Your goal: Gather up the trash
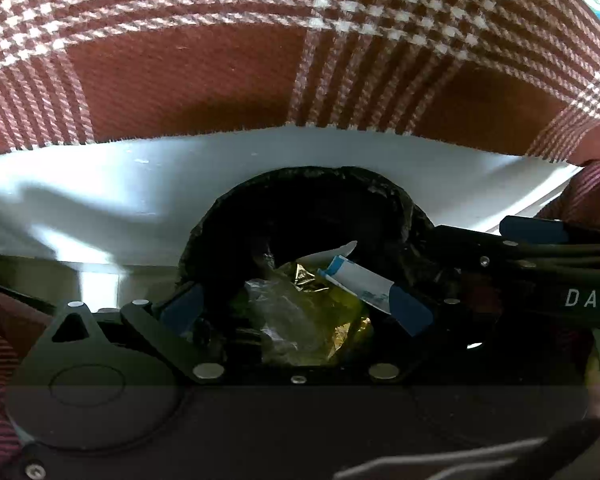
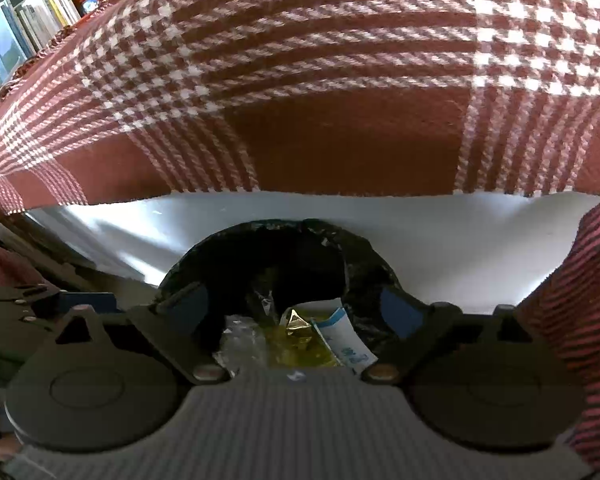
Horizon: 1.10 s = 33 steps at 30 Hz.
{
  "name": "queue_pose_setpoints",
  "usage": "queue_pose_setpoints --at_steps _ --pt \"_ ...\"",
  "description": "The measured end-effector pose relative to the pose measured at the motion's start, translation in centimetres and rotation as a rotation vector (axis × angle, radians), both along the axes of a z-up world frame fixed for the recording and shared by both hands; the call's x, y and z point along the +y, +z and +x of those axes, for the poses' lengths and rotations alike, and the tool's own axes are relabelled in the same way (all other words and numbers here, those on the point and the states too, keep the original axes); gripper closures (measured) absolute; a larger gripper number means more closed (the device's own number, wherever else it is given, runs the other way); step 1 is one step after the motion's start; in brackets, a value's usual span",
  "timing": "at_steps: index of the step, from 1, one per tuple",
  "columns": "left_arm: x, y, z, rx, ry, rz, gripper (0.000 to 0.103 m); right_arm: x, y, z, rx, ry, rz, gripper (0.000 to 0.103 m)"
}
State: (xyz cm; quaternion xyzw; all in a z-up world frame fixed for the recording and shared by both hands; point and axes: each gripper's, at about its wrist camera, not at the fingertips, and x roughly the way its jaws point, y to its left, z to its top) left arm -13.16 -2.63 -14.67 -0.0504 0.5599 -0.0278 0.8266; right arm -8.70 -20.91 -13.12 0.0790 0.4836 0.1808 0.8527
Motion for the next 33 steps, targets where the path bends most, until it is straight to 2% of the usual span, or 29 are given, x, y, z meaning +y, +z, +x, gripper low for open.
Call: queue_pose_setpoints --at_steps 13,33 --pt "0.1 -0.1 -0.1 0.007 0.004 0.016 0.004 -0.7 -0.2 -0.1 0.006 0.007 -0.001 0.004" --pt "-0.2 -1.0 0.0 0.025 0.0 0.027 0.004 0.5 -0.9 0.1 0.016 0.024 -0.006 0.004"
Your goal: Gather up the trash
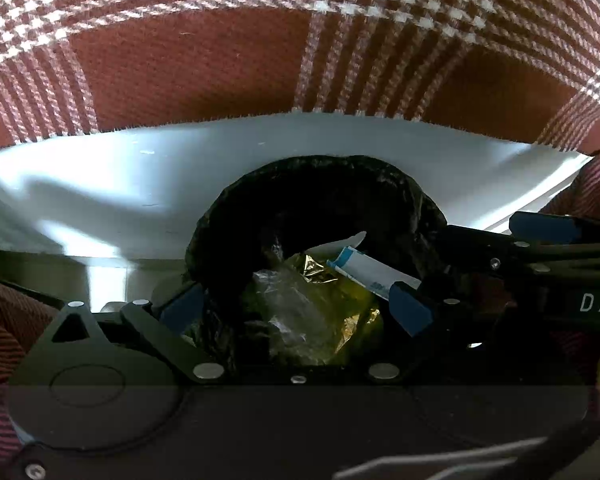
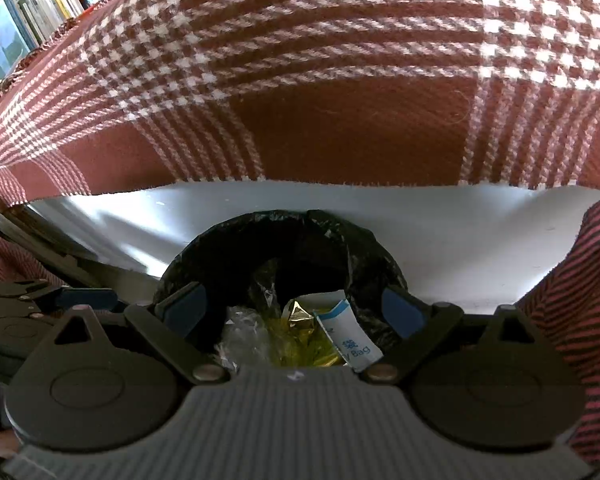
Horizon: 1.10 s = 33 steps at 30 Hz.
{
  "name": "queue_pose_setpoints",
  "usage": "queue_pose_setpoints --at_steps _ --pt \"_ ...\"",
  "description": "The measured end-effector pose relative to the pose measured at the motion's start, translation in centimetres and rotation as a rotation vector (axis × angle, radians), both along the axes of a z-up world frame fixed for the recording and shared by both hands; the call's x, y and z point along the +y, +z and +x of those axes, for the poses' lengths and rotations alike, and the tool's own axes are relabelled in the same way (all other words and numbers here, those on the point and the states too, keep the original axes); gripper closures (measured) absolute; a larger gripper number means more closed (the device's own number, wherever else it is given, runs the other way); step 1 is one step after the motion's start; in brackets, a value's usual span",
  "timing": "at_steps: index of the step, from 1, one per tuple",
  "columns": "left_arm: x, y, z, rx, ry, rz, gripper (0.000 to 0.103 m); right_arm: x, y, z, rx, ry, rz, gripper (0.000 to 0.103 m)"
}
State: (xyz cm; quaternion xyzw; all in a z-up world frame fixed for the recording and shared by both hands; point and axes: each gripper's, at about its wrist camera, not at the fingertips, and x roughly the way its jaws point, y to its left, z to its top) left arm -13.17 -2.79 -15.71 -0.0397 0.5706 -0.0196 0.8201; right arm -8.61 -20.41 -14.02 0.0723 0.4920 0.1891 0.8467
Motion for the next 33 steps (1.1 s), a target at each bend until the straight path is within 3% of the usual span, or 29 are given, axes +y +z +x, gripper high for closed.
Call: queue_pose_setpoints --at_steps 33 --pt "0.06 -0.18 -0.03 0.008 0.004 -0.004 0.004 0.06 -0.07 0.02 0.002 0.001 0.001 0.004"
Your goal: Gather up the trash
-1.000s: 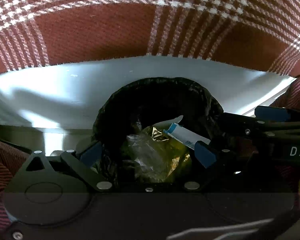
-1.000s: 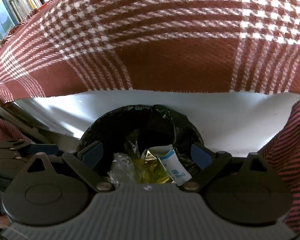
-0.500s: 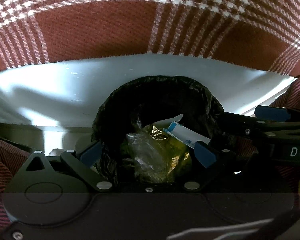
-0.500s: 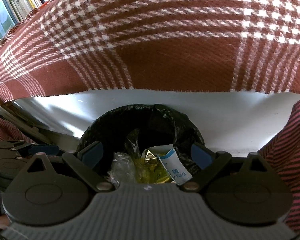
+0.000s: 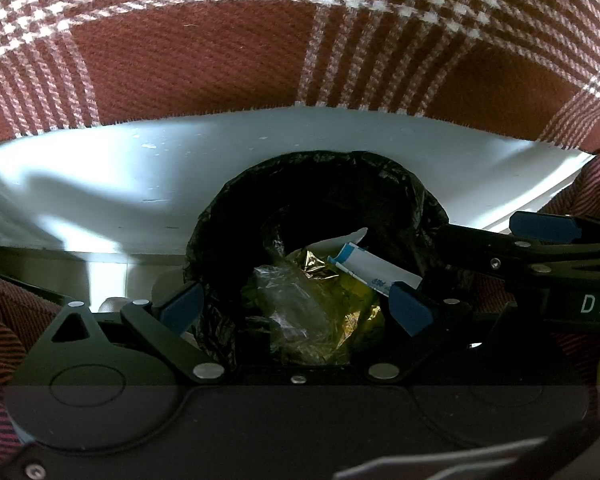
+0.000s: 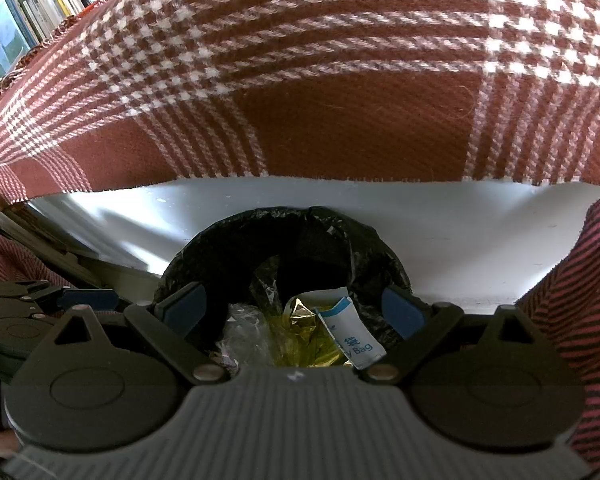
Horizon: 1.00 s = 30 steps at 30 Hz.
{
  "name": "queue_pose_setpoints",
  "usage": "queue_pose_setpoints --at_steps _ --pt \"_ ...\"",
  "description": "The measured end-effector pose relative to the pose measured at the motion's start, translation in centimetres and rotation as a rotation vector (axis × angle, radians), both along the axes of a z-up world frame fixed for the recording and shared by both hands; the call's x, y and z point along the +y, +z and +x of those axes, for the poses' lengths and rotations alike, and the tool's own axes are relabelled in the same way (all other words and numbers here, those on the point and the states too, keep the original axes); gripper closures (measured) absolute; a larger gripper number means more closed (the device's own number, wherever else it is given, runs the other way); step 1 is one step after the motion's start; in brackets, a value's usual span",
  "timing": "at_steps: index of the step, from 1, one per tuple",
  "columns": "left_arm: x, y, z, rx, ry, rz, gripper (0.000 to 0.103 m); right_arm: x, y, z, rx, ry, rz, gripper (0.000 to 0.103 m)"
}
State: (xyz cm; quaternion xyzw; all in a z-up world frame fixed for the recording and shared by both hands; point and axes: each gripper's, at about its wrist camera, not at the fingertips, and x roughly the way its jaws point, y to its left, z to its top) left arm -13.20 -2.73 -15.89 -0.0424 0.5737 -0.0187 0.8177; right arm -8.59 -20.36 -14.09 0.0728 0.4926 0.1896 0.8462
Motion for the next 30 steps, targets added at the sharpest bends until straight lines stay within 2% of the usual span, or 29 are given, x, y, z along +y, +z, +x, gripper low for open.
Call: queue_pose_setpoints --at_steps 30 --pt "0.06 0.29 -0.04 -0.012 -0.004 0.004 0.004 0.12 -0.08 -0.13 0.001 0.008 -0.001 0.004"
